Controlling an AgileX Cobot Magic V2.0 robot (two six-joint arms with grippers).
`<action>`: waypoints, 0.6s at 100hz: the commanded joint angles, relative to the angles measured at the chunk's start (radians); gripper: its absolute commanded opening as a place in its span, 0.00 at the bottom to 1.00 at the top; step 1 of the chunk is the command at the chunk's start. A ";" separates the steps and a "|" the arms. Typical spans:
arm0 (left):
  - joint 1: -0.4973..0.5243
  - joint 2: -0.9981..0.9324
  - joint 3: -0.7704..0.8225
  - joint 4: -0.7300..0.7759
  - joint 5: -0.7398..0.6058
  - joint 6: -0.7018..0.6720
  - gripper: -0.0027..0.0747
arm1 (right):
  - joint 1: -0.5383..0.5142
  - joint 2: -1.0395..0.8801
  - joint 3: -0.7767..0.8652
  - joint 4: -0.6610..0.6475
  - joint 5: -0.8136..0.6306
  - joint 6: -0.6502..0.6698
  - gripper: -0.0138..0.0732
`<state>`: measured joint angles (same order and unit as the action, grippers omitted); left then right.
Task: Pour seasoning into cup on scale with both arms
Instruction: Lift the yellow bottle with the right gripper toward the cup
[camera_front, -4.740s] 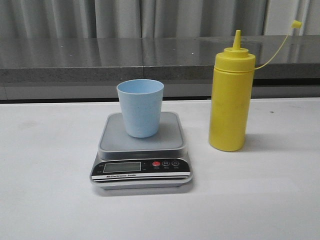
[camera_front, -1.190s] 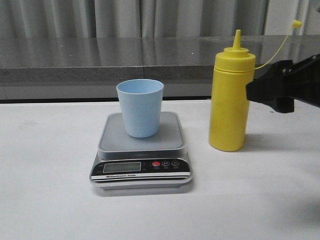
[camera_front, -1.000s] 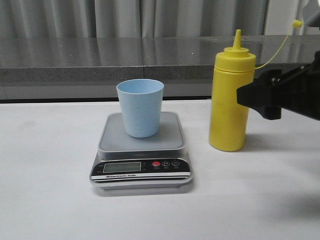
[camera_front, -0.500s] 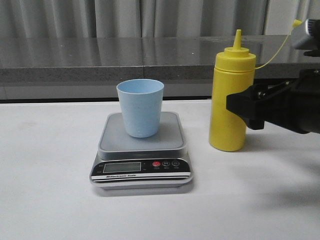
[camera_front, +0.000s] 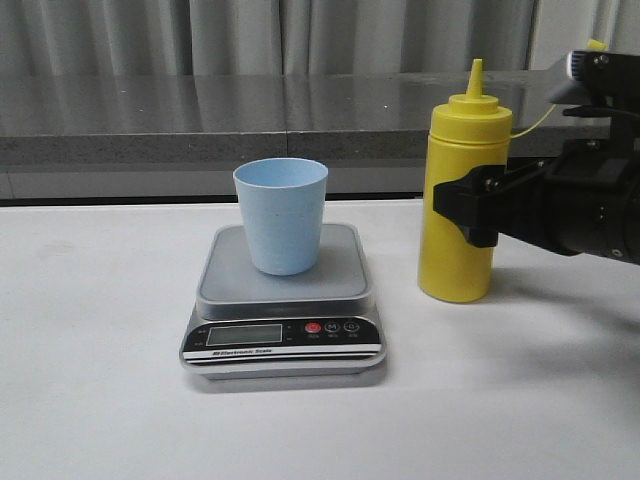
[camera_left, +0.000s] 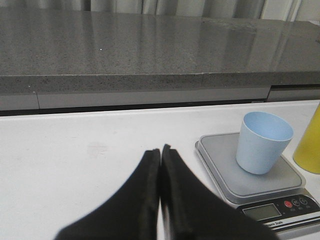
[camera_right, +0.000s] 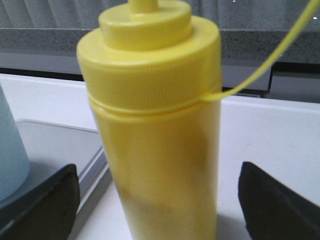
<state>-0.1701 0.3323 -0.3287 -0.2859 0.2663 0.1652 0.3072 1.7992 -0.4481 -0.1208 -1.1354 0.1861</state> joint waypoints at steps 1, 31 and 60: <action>0.000 0.006 -0.027 -0.010 -0.075 0.000 0.01 | 0.004 -0.020 -0.039 -0.001 -0.108 -0.008 0.89; 0.000 0.006 -0.027 -0.010 -0.075 0.000 0.01 | 0.004 0.050 -0.115 -0.001 -0.111 -0.008 0.89; 0.000 0.006 -0.027 -0.010 -0.075 0.000 0.01 | 0.004 0.084 -0.158 -0.002 -0.111 -0.008 0.89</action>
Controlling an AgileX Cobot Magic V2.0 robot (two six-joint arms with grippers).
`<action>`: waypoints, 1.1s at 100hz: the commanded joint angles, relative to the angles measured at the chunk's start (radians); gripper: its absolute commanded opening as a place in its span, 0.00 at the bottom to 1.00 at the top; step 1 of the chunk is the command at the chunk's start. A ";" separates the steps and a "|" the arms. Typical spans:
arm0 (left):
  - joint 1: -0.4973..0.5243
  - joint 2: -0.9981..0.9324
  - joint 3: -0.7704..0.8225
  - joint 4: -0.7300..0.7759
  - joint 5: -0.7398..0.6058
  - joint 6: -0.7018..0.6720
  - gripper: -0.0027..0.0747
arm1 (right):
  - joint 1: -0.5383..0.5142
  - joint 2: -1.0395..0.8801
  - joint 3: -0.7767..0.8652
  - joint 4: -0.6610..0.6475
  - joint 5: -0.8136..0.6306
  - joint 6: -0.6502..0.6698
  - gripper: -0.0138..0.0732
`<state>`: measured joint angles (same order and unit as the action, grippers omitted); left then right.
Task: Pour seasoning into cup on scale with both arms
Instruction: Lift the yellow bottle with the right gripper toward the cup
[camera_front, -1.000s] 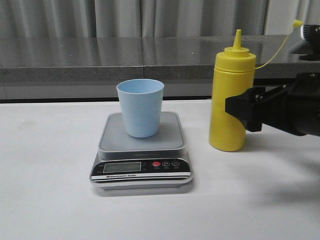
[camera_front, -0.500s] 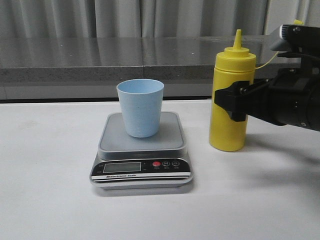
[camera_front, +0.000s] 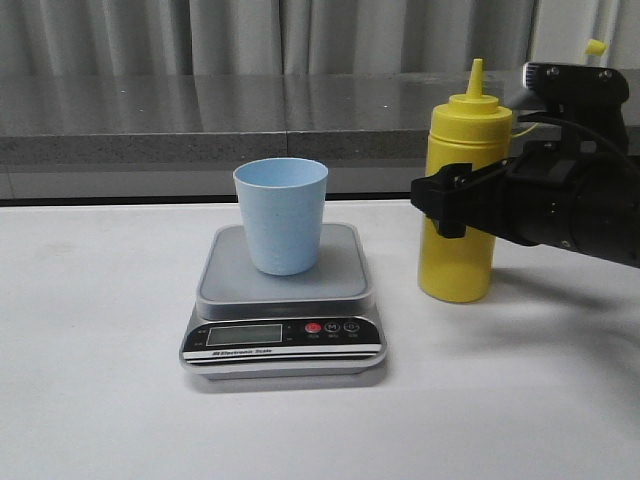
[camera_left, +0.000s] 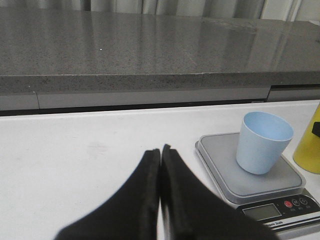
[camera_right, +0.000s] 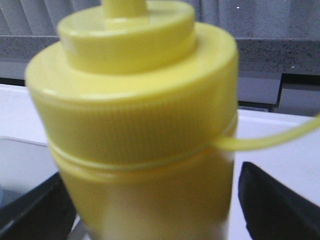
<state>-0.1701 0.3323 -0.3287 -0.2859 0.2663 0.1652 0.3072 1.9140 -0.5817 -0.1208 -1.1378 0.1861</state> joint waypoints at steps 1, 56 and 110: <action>0.000 0.006 -0.027 -0.010 -0.075 0.000 0.01 | 0.004 -0.030 -0.025 -0.002 -0.109 -0.008 0.89; 0.000 0.006 -0.027 -0.010 -0.075 0.000 0.01 | 0.004 -0.045 -0.025 -0.050 -0.163 -0.008 0.45; 0.000 0.006 -0.027 -0.010 -0.075 0.000 0.01 | 0.004 -0.258 -0.213 -0.333 0.387 -0.254 0.45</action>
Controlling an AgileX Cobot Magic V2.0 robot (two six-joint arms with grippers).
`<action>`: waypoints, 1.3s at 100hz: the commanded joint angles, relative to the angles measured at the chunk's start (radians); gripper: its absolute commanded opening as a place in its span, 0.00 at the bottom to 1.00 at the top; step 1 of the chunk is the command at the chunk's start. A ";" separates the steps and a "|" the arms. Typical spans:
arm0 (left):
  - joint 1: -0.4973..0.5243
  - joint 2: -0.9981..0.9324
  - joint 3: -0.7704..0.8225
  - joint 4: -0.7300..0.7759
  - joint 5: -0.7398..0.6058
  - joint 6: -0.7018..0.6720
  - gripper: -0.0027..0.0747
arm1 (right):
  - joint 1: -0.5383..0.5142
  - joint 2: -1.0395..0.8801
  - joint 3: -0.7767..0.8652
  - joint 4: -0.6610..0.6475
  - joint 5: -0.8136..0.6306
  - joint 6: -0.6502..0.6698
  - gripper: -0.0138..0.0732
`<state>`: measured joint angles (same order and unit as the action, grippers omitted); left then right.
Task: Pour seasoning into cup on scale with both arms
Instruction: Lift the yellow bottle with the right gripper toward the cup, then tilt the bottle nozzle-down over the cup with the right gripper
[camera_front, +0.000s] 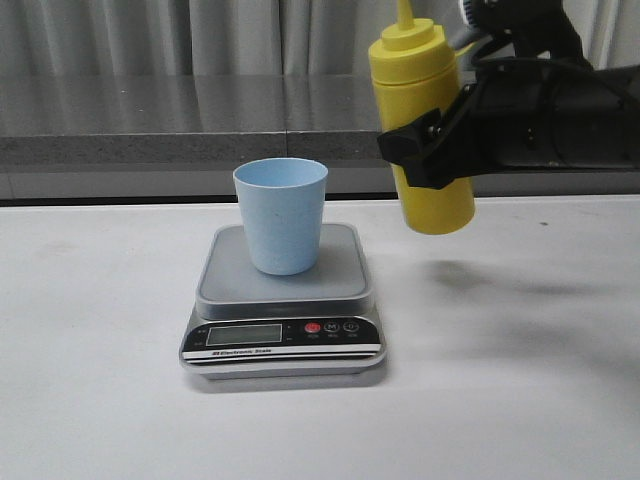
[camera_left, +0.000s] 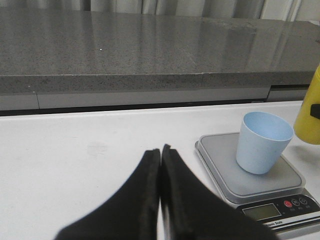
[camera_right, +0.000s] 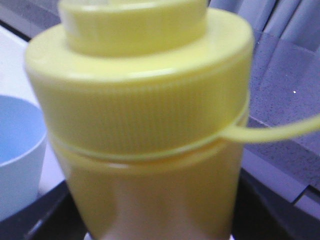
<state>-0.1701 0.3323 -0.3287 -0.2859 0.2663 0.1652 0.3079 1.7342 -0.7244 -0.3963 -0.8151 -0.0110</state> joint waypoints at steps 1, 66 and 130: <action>0.000 0.006 -0.027 -0.010 -0.075 0.000 0.01 | 0.003 -0.083 -0.079 -0.063 0.074 -0.060 0.45; 0.000 0.006 -0.027 -0.010 -0.075 0.000 0.01 | 0.140 -0.081 -0.407 -0.551 0.805 -0.074 0.45; 0.000 0.006 -0.027 -0.010 -0.075 0.000 0.01 | 0.243 0.000 -0.498 -1.074 1.092 -0.073 0.45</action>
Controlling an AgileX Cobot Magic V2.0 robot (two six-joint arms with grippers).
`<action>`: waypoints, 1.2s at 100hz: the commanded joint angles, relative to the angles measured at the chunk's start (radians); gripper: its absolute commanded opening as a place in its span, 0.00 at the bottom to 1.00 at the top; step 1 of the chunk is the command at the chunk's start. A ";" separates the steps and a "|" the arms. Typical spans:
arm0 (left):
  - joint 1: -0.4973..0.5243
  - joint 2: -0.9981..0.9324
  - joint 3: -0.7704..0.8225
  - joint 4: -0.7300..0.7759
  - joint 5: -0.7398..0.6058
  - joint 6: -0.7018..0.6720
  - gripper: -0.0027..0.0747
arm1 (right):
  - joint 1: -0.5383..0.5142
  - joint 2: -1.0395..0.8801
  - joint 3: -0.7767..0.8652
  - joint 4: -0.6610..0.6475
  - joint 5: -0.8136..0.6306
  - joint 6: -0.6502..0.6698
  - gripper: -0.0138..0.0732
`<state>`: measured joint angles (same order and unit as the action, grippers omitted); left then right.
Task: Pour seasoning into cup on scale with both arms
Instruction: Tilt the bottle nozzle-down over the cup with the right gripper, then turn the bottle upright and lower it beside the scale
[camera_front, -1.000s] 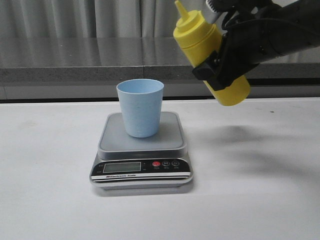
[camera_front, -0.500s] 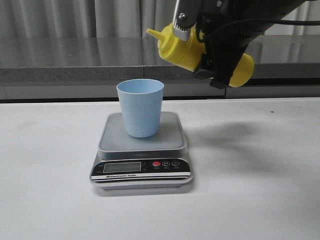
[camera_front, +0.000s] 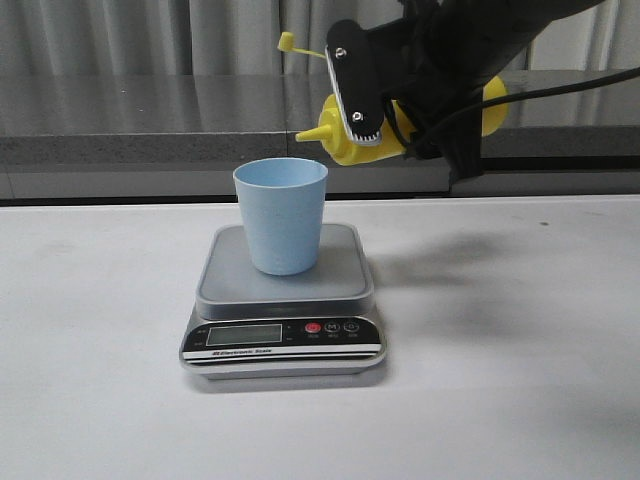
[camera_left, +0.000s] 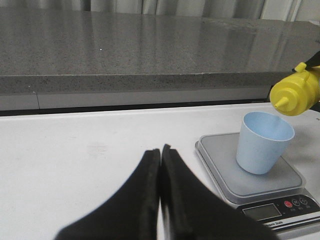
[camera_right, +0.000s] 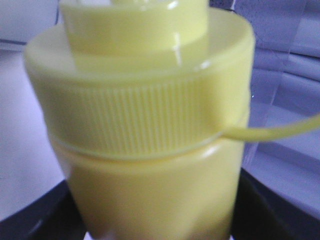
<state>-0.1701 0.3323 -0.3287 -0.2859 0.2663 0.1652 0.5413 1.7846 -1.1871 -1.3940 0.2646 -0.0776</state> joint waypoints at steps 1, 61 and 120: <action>0.000 0.006 -0.027 -0.010 -0.075 0.000 0.01 | 0.010 -0.050 -0.036 -0.078 0.013 -0.007 0.45; 0.000 0.006 -0.027 -0.010 -0.075 0.000 0.01 | 0.011 -0.054 -0.036 -0.083 -0.002 0.165 0.45; 0.000 0.006 -0.027 -0.010 -0.075 0.000 0.01 | -0.053 -0.171 -0.036 0.308 -0.083 0.335 0.45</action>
<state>-0.1701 0.3323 -0.3287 -0.2859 0.2663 0.1652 0.5182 1.6874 -1.1871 -1.1961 0.2135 0.2463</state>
